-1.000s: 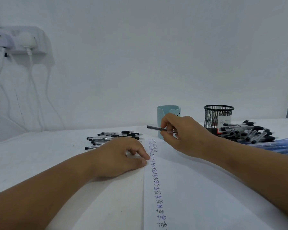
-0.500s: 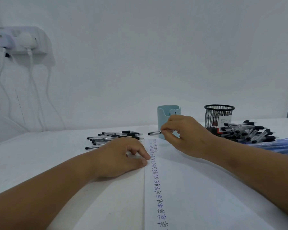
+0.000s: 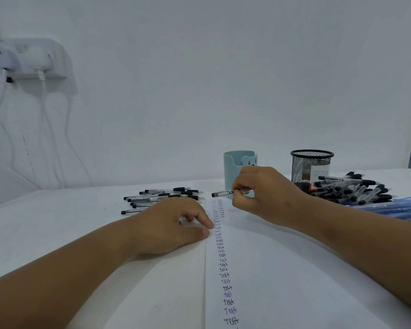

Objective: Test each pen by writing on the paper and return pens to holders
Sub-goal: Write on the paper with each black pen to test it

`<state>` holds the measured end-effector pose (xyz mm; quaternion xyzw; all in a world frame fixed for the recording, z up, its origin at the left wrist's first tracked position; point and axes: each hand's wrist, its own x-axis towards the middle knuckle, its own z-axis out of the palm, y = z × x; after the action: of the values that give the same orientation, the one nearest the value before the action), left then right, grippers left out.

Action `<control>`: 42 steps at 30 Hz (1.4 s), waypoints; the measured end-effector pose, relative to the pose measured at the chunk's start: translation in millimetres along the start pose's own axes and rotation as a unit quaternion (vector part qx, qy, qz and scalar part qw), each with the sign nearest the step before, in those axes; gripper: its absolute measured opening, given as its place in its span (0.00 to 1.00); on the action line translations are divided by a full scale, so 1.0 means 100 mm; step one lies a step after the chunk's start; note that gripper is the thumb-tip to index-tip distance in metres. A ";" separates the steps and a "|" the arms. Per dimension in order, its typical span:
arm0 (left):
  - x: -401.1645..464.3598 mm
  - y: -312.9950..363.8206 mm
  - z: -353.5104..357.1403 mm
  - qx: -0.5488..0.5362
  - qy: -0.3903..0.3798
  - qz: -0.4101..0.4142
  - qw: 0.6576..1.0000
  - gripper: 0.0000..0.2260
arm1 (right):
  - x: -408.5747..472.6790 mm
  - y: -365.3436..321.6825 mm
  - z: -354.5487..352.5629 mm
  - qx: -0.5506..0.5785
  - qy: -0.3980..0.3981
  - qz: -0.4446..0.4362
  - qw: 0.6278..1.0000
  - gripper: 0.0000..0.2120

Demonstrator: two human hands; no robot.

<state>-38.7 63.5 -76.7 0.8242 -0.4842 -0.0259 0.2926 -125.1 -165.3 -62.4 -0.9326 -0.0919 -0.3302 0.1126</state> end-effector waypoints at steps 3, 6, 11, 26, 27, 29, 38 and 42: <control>0.01 -0.02 0.00 -0.001 -0.003 -0.002 1.000 0.04 | 0.01 0.00 0.00 -0.002 -0.008 0.010 1.000 0.20; 0.01 -0.02 0.00 -0.001 -0.001 0.000 1.000 0.05 | 0.00 0.02 -0.01 -0.009 -0.006 0.013 1.000 0.19; 0.01 -0.01 0.00 0.000 0.003 -0.003 1.000 0.05 | 0.00 0.04 0.01 -0.001 0.006 0.013 1.000 0.18; -0.01 0.10 0.19 0.036 0.135 0.046 0.989 0.07 | 0.11 0.44 -0.84 -0.077 -0.108 0.102 0.986 0.09; 0.00 0.10 0.19 0.043 0.130 0.048 0.989 0.07 | 0.10 0.52 -0.96 -0.099 -0.117 0.121 0.981 0.10; 0.00 0.12 0.20 0.053 0.126 0.055 0.989 0.07 | 0.05 0.68 -1.17 -0.116 -0.139 0.170 0.969 0.10; 0.02 0.10 0.23 0.071 0.124 0.069 0.987 0.10 | -0.22 1.07 -1.53 -0.096 -0.168 0.281 0.940 0.18; 0.04 0.09 0.27 0.081 0.138 0.065 0.985 0.19 | -0.30 1.23 -1.44 -0.089 -0.153 0.305 0.936 0.20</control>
<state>-51.8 44.5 -93.3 0.8078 -0.4918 0.1463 0.2901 -203.6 -325.3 9.5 -0.9614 0.2102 -0.1403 0.1090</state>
